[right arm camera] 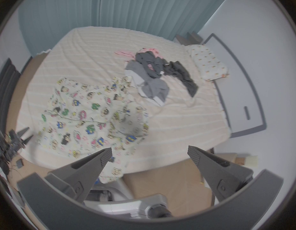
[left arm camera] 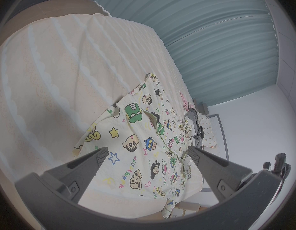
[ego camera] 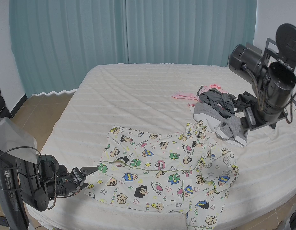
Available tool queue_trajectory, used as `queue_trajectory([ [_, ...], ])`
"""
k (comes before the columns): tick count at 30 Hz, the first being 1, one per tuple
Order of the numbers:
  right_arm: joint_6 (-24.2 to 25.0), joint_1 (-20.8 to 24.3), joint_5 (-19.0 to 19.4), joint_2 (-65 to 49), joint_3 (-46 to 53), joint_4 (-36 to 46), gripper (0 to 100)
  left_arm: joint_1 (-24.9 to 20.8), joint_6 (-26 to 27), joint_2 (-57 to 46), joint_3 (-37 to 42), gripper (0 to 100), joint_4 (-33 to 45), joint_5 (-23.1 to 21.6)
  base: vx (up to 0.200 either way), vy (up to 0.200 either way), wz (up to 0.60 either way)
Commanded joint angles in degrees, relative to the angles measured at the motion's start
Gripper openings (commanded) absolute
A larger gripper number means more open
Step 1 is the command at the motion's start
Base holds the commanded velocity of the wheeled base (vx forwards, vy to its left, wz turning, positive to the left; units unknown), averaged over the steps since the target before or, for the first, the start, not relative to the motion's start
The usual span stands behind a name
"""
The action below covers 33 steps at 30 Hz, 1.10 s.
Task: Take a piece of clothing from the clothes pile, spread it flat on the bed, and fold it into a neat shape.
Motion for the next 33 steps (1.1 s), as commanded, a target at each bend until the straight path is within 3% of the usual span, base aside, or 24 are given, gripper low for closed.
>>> queue_trajectory([
  [1,5.7,7.81,-5.65,-7.55,0.01,1.92,100,0.0,0.11,0.08,-0.01,100,-1.02,-0.09,0.0,0.0,0.0],
  [5,6.23,7.55,-8.55,-13.09,0.01,1.92,100,0.0,0.11,0.08,0.08,100,-1.02,-0.09,0.0,0.0,0.0],
  [6,6.23,7.55,-8.55,-13.09,0.01,1.92,100,0.0,0.11,0.08,0.08,100,-1.02,-0.09,0.0,0.0,0.0],
  [10,6.23,-0.54,-8.81,-19.5,0.01,1.57,100,0.0,0.19,0.08,-0.01,100,-1.02,-0.09,0.0,0.0,0.0],
  [21,8.34,-4.58,-8.81,-35.41,0.01,0.87,100,0.0,0.19,0.08,-0.01,100,-1.02,-0.18,0.0,0.0,0.0],
  [24,8.95,-6.51,-8.2,-40.68,1.31,-3.0,100,-0.09,0.19,0.08,-0.01,100,-1.02,-0.18,0.0,0.0,0.0],
  [26,9.74,-7.48,-7.14,-42.62,6.41,-5.55,100,-0.09,0.19,0.08,-0.01,100,-1.02,-0.18,0.0,0.0,0.0],
  [28,9.83,-10.47,-4.07,-49.74,25.22,-13.9,100,0.0,0.19,0.08,-0.01,100,-1.02,-0.18,0.0,0.0,0.0],
  [30,8.69,-11.52,-3.63,-54.75,38.49,-22.6,100,-0.09,0.19,0.08,-0.01,100,-1.02,-0.18,0.0,0.0,0.0],
  [32,8.51,-11.61,-3.54,-55.1,39.46,-23.21,100,-0.09,0.19,0.08,-0.01,100,-1.02,-0.18,0.0,0.0,0.0],
  [33,3.33,-13.1,-2.75,-62.57,58.71,-38.59,100,0.0,0.19,0.08,-0.01,100,-1.02,-0.18,0.0,0.0,0.0],
])
